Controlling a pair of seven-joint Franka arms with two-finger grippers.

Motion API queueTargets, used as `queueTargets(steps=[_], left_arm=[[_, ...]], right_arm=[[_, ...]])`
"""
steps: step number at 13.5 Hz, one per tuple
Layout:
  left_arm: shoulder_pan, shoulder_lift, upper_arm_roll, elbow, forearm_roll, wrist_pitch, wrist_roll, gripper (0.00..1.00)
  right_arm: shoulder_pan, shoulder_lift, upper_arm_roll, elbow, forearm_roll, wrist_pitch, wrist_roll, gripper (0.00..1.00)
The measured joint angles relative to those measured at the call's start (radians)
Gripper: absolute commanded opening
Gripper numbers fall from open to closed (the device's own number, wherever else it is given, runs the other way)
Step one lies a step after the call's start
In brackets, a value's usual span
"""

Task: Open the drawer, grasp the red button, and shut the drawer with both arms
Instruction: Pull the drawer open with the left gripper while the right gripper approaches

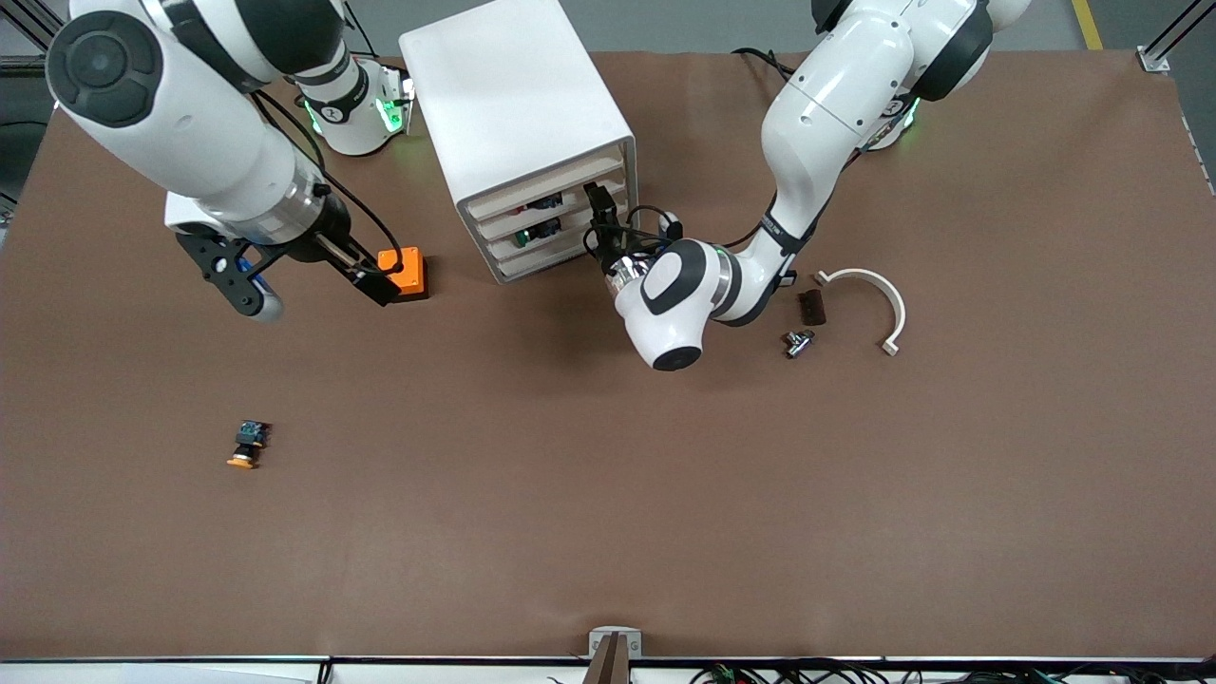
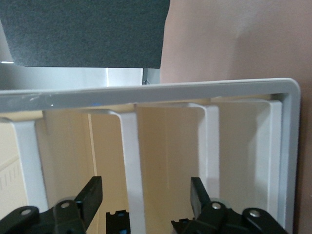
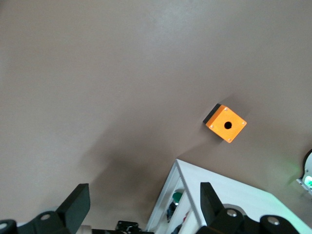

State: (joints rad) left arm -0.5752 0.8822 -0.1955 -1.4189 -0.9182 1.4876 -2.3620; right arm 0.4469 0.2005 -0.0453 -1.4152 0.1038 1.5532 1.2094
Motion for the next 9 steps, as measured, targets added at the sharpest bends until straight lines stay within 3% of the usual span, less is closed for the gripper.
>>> queueTargets(steps=[4,6,7,9], left_arm=[[-0.001,0.000,0.000,0.001,-0.002,-0.020,-0.021,0.17],[-0.001,0.000,0.000,0.001,-0.002,-0.021,-0.021,0.14],[-0.001,0.000,-0.001,0.001,-0.002,-0.022,-0.021,0.05],[-0.003,0.000,0.000,0.003,-0.002,-0.025,-0.021,0.00]], right_arm=[[0.053,0.026,0.000,0.018,0.000,0.018,0.150,1.00],[0.082,0.035,0.000,0.018,0.001,0.051,0.214,1.00],[0.090,0.039,0.000,0.018,0.001,0.059,0.234,1.00],[0.092,0.045,-0.003,0.018,0.001,0.061,0.246,1.00]])
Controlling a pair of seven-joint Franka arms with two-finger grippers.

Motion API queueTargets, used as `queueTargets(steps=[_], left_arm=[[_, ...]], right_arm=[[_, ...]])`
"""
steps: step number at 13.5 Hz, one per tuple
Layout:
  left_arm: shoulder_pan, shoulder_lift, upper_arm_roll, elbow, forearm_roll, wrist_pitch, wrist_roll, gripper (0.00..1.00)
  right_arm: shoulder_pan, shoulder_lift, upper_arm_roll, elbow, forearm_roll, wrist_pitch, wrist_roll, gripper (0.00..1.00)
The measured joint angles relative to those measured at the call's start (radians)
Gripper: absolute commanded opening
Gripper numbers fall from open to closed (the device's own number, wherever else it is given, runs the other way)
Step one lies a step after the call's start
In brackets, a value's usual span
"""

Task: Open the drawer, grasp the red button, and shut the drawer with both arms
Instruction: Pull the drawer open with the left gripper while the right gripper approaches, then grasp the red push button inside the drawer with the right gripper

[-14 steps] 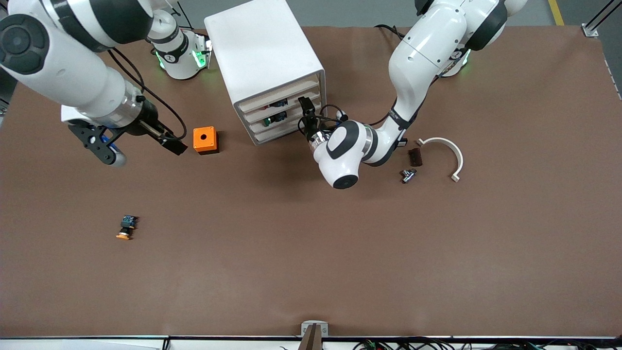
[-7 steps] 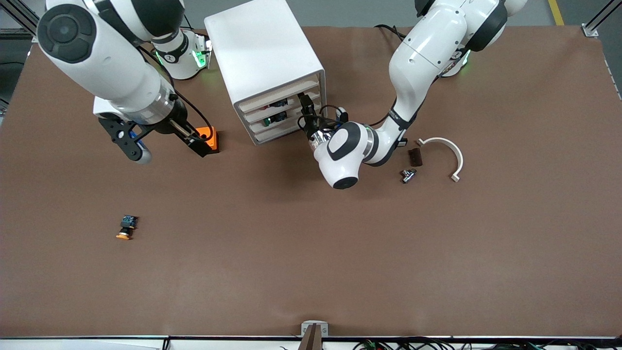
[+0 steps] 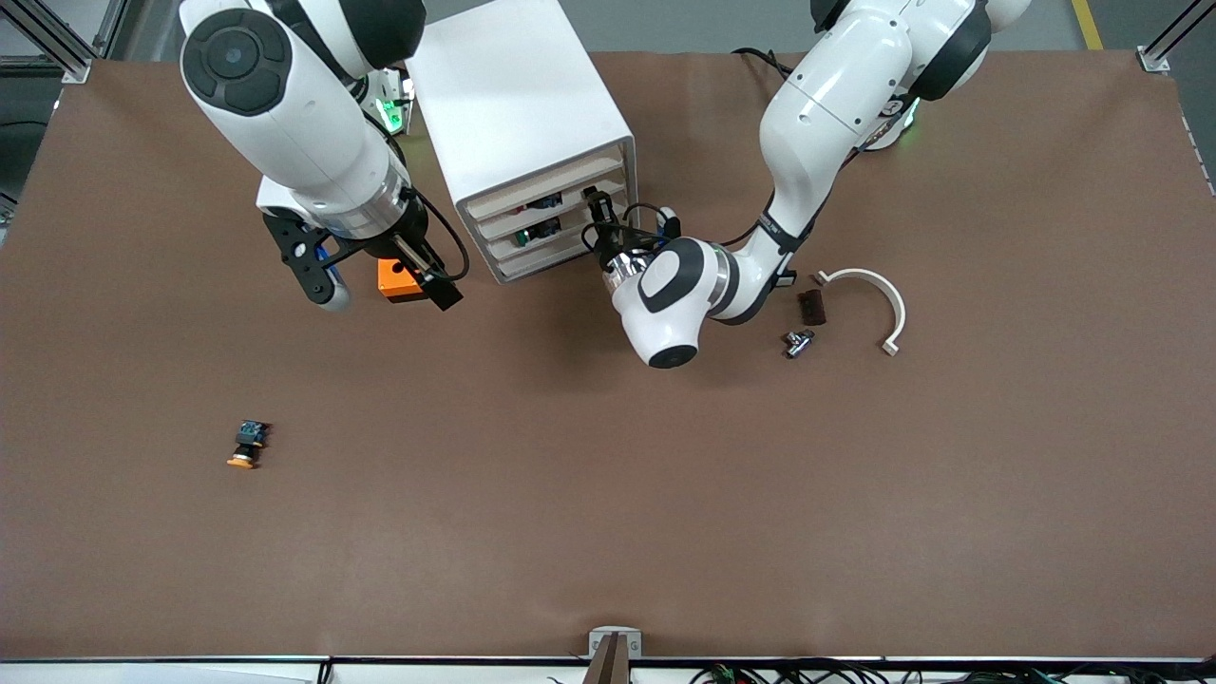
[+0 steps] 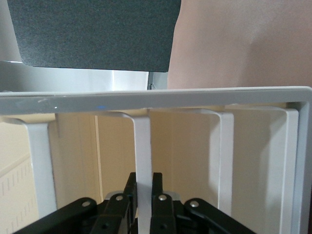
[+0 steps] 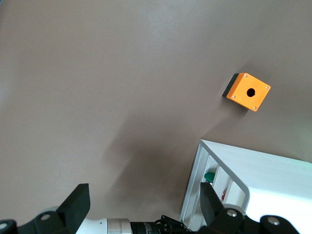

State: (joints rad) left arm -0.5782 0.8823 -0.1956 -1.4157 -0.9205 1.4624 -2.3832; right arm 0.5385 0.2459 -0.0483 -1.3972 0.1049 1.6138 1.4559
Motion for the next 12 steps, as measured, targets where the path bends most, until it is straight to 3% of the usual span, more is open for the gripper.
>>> queueTargets(steps=[9,12], left_arm=[[0.078,0.001,0.059,0.070,0.008,0.000,0.076,0.01],[0.092,0.002,0.091,0.097,0.008,0.009,0.111,0.08]], right_arm=[[0.048,0.091,-0.001,-0.019,0.031,0.100,0.134,1.00],[0.083,0.110,-0.001,-0.023,0.031,0.121,0.155,1.00]])
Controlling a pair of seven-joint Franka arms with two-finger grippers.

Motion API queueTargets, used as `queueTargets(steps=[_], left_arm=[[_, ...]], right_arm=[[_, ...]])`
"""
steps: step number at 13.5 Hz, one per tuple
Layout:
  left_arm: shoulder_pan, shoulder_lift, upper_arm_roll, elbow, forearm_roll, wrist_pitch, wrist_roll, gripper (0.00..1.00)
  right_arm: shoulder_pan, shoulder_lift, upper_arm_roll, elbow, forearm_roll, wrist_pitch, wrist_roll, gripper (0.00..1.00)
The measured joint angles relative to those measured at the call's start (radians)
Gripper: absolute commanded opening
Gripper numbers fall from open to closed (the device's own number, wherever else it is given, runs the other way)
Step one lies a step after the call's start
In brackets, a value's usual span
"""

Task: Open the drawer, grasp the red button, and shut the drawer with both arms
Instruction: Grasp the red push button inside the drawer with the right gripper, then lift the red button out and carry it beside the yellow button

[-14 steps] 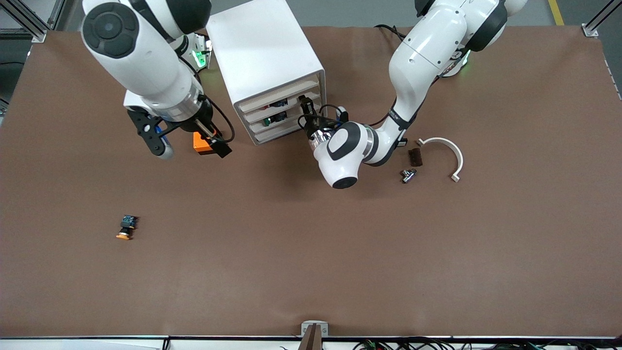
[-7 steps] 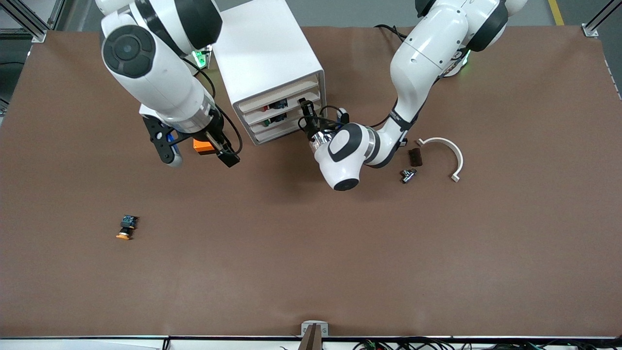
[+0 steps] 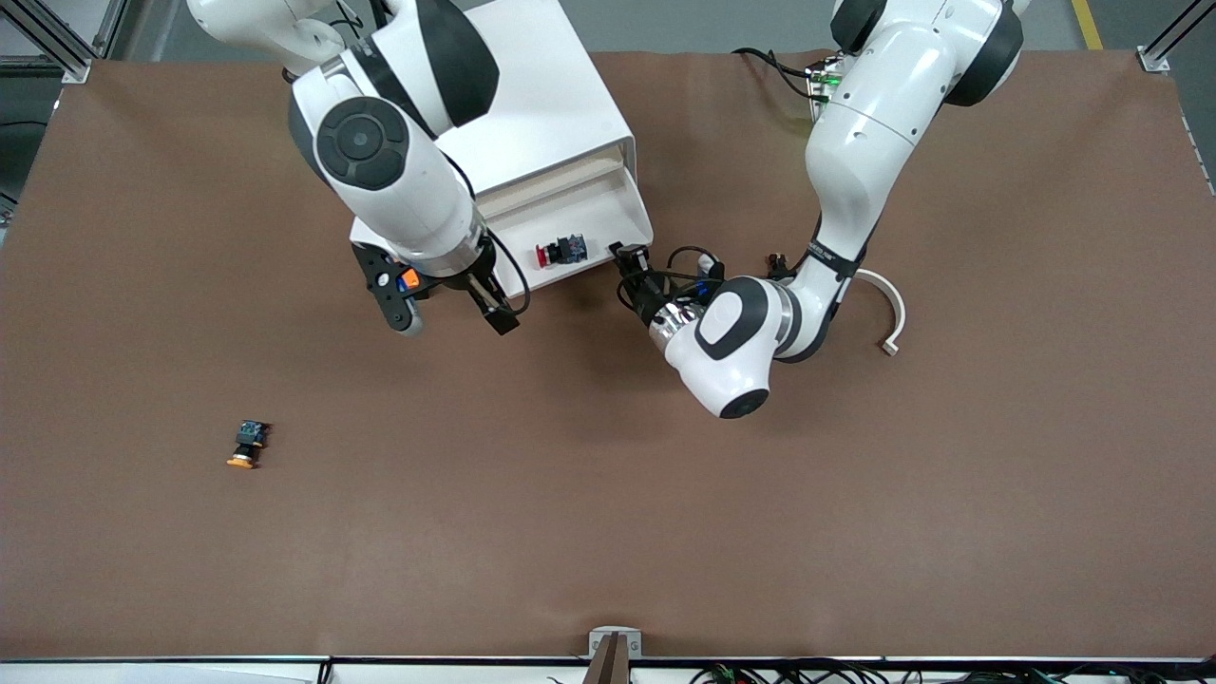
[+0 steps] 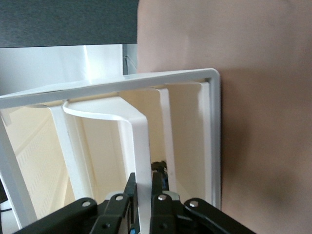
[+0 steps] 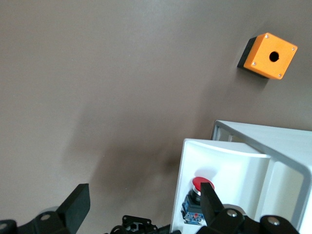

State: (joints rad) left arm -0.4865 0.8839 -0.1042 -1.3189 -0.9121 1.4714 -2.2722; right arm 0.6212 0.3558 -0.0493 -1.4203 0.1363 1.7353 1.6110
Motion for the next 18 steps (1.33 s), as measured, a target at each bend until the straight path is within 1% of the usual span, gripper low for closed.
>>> queueTargets(steps=[3,4,6,7,8,9,10,16,18], left_arm=[[-0.001,0.000,0.003,0.006,0.000,0.027,0.022,0.10],[0.001,0.000,0.003,0.007,0.000,0.028,0.023,0.19],[0.016,0.000,0.004,0.012,-0.001,0.037,0.042,0.25],[0.028,0.000,0.005,0.018,-0.001,0.040,0.057,0.37],[0.041,0.000,0.005,0.024,-0.001,0.040,0.065,0.57],[0.056,0.000,0.006,0.030,-0.001,0.039,0.069,0.89],[0.069,0.000,0.005,0.033,-0.001,0.035,0.071,0.99],[0.096,-0.008,0.010,0.057,0.003,0.024,0.078,0.99],[0.128,-0.029,0.017,0.076,0.066,0.023,0.102,0.99]], right_arm=[[0.034,0.010,0.001,-0.022,0.000,0.054,0.040,1.00],[0.050,0.012,0.001,-0.036,0.000,0.073,0.048,1.00],[0.077,0.017,0.001,-0.070,0.000,0.096,0.055,1.00],[0.089,0.018,0.001,-0.090,0.000,0.105,0.061,1.00],[0.100,0.018,0.002,-0.109,0.000,0.117,0.071,1.00],[0.109,0.019,0.002,-0.126,0.000,0.129,0.083,1.00],[0.117,0.019,0.002,-0.139,0.000,0.142,0.096,1.00],[0.156,0.020,0.002,-0.248,0.000,0.266,0.153,1.00],[0.174,0.020,0.002,-0.297,0.000,0.326,0.178,1.00]])
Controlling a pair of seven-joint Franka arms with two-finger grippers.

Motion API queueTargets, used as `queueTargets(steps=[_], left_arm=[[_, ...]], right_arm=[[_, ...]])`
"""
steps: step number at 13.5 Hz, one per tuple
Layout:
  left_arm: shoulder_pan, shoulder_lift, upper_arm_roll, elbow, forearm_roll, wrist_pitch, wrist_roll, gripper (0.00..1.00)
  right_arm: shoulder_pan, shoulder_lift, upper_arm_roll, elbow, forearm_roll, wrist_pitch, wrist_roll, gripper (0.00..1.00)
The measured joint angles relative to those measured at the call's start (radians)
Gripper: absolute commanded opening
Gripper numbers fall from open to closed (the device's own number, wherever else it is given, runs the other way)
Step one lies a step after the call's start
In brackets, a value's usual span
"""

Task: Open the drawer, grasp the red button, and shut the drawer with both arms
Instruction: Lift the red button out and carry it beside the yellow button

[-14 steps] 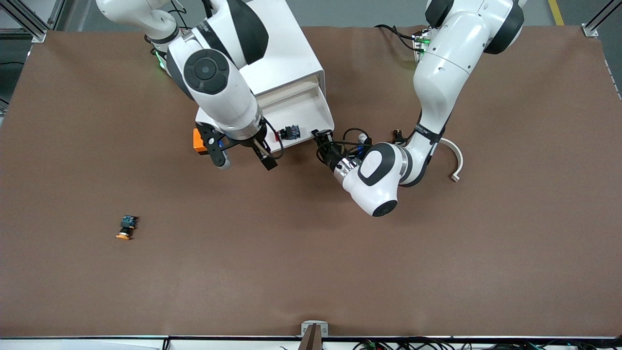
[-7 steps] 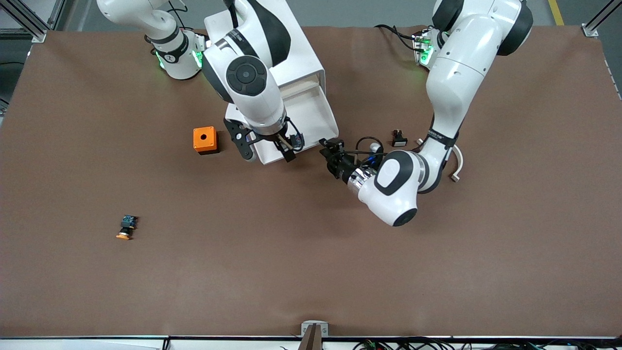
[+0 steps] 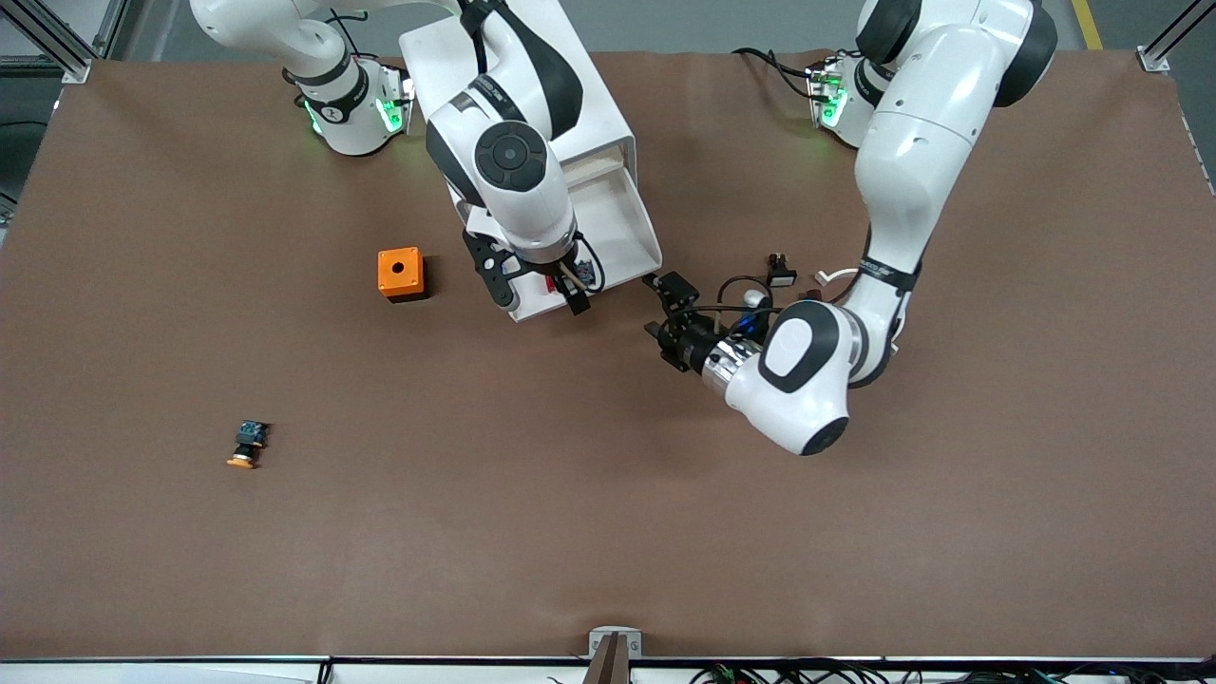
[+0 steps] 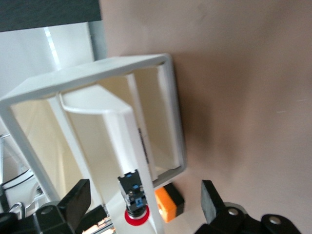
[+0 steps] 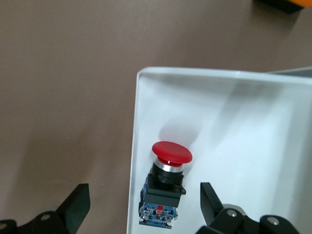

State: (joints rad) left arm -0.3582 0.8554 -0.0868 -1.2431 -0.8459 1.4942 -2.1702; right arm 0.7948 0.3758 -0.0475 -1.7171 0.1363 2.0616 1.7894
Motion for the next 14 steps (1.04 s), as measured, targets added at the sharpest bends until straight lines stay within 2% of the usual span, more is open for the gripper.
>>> queueTargets(steps=[3,4,8,10,13,14], left_arm=[[0.043,-0.046,0.001,0.008,0.166,-0.006,0.069,0.99],[0.045,-0.060,0.001,0.009,0.228,-0.006,0.107,0.99],[0.041,-0.093,0.000,0.011,0.416,-0.006,0.327,0.99],[0.042,-0.127,0.000,0.013,0.510,-0.006,0.461,0.99],[0.040,-0.182,0.001,0.013,0.601,-0.008,0.585,0.99],[0.039,-0.188,0.001,0.012,0.606,-0.006,0.631,0.99]], right_arm=[[0.030,0.000,0.000,-0.053,0.000,0.055,0.020,0.99],[0.036,0.000,0.000,-0.065,0.000,0.062,0.022,0.96],[0.041,-0.002,-0.002,-0.080,0.000,0.074,0.025,0.70],[0.041,-0.006,-0.004,-0.080,0.000,0.074,0.025,0.47],[0.040,-0.015,-0.007,-0.080,0.000,0.074,0.022,0.04],[0.040,-0.018,-0.007,-0.080,0.000,0.074,0.014,0.01]])
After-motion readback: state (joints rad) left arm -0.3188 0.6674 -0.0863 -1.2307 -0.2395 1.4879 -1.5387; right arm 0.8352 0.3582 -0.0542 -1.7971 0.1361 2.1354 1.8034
